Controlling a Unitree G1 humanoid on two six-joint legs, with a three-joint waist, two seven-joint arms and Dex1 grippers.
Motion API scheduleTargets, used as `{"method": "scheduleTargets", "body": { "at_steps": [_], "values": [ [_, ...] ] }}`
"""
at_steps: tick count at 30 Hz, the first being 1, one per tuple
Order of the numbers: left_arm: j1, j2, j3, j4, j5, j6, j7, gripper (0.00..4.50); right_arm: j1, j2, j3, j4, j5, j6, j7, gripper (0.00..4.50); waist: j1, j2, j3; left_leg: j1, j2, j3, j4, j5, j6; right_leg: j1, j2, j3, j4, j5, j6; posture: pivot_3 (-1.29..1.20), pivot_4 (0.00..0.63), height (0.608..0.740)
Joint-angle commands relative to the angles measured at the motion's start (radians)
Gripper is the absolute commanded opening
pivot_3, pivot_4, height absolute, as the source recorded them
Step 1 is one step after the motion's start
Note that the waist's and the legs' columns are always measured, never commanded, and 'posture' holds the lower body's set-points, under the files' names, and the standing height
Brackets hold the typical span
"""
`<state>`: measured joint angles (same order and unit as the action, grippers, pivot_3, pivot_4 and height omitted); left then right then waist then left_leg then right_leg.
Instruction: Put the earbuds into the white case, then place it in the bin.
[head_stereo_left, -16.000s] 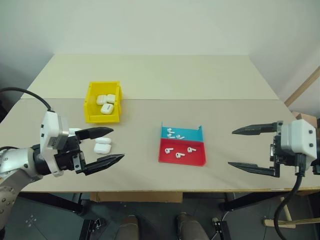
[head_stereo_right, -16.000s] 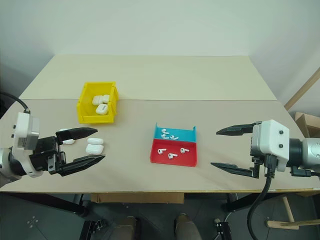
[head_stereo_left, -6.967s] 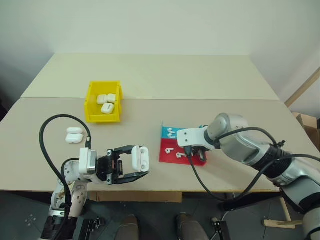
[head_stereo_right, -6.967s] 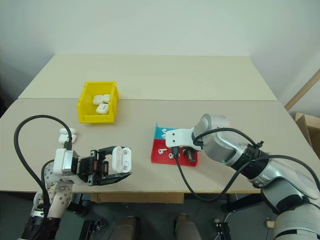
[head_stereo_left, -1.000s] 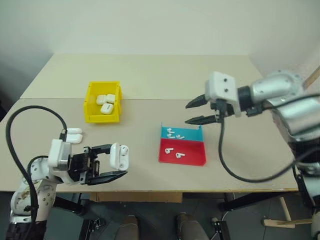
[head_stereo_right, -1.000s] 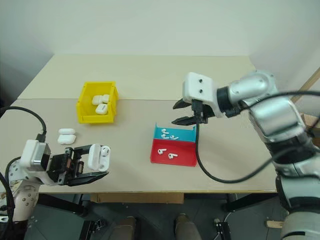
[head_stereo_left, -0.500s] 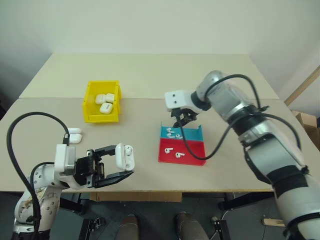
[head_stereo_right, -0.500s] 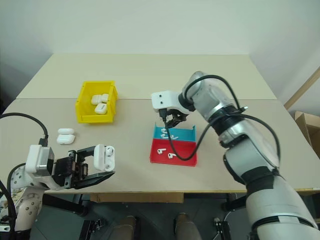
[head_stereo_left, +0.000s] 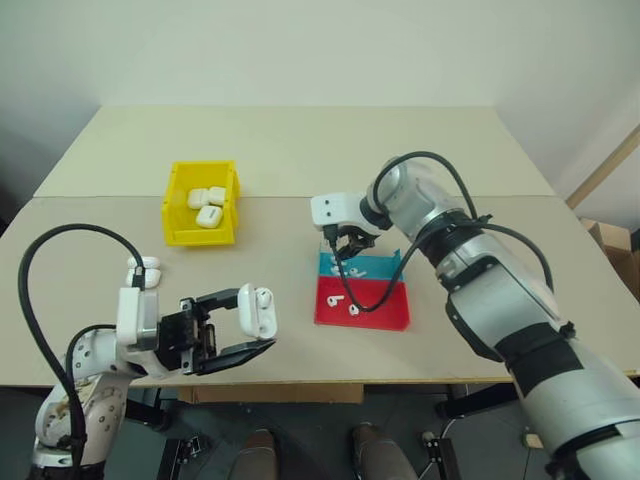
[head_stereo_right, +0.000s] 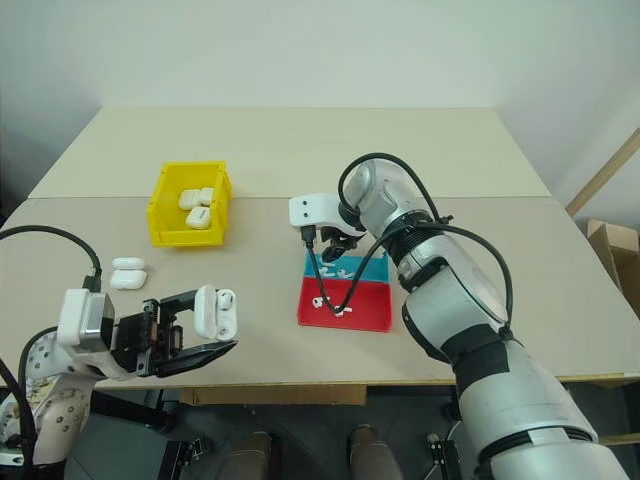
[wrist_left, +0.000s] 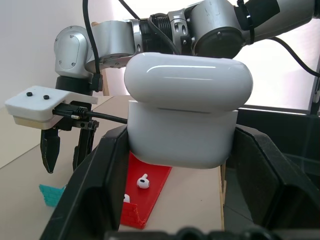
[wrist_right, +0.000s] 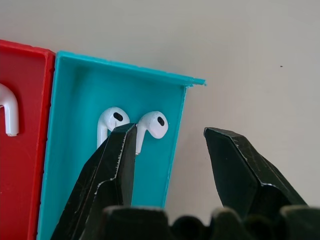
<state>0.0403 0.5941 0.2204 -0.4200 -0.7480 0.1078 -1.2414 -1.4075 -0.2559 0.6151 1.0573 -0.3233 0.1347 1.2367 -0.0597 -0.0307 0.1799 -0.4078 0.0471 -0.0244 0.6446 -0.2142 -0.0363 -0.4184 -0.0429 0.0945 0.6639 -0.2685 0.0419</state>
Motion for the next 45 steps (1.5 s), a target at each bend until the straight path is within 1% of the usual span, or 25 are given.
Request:
{"method": "scheduleTargets", "body": {
  "at_steps": [1,19,31,34,36,37,39,45],
  "values": [
    [0.003,-0.003,0.001,-0.037,-0.009,-0.021,0.005,2.78,-0.035,0.007,-0.028,0.011,-0.017,-0.024,-0.003,2.61,-0.003,0.000,0.000,0.000,0.000,0.000,0.000,0.000,0.000,0.000,0.000,0.000,0.000,0.000,0.000,0.00,0.150,0.740],
    [0.025,-0.011,-0.001,-0.027,0.003,-0.052,0.004,2.78,-0.031,0.058,-0.065,0.069,-0.060,-0.044,-0.054,2.61,-0.011,0.000,0.000,0.000,0.000,0.000,0.000,0.000,0.000,-0.001,0.000,0.000,0.001,0.000,0.000,0.00,0.150,0.740],
    [0.034,-0.010,0.000,-0.018,0.010,-0.070,0.001,2.78,-0.025,0.072,-0.063,0.089,-0.080,-0.058,-0.072,2.61,-0.011,0.000,0.000,0.000,0.000,0.000,0.000,0.000,0.000,-0.001,0.000,0.000,0.001,0.000,0.000,0.00,0.150,0.740],
    [0.036,-0.011,0.000,-0.018,0.011,-0.071,0.002,2.78,-0.023,0.073,-0.066,0.090,-0.083,-0.060,-0.072,2.07,-0.011,0.000,0.000,0.000,0.000,0.000,0.000,0.000,0.000,-0.001,0.000,0.000,0.001,0.000,0.000,0.00,0.150,0.740],
    [0.037,-0.011,0.000,-0.018,0.013,-0.074,0.002,2.78,-0.022,0.074,-0.066,0.091,-0.088,-0.062,-0.073,2.07,-0.011,0.000,0.000,0.000,0.000,0.000,0.000,0.000,0.000,-0.001,0.000,0.000,0.001,0.000,0.000,0.00,0.150,0.740],
    [0.038,-0.012,0.000,-0.016,0.014,-0.076,0.001,2.78,-0.021,0.075,-0.065,0.092,-0.090,-0.063,-0.074,1.82,-0.011,0.000,0.000,0.000,0.000,0.000,0.000,0.000,0.000,-0.001,0.000,0.000,0.001,0.000,0.000,0.00,0.150,0.740],
    [0.039,-0.012,0.001,-0.016,0.015,-0.077,0.000,2.78,-0.021,0.075,-0.066,0.092,-0.092,-0.064,-0.074,1.50,-0.011,0.000,0.000,0.000,0.000,0.000,0.000,0.000,0.000,-0.001,0.000,0.000,0.001,0.000,0.000,0.00,0.150,0.740],
    [0.042,-0.012,0.002,-0.017,0.013,-0.077,-0.001,2.78,-0.019,0.074,-0.068,0.091,-0.089,-0.070,-0.063,1.50,-0.011,0.000,0.000,0.000,0.000,0.000,0.000,0.000,0.000,-0.001,0.000,0.000,0.001,0.000,0.000,0.00,0.150,0.740]
  ]
}}
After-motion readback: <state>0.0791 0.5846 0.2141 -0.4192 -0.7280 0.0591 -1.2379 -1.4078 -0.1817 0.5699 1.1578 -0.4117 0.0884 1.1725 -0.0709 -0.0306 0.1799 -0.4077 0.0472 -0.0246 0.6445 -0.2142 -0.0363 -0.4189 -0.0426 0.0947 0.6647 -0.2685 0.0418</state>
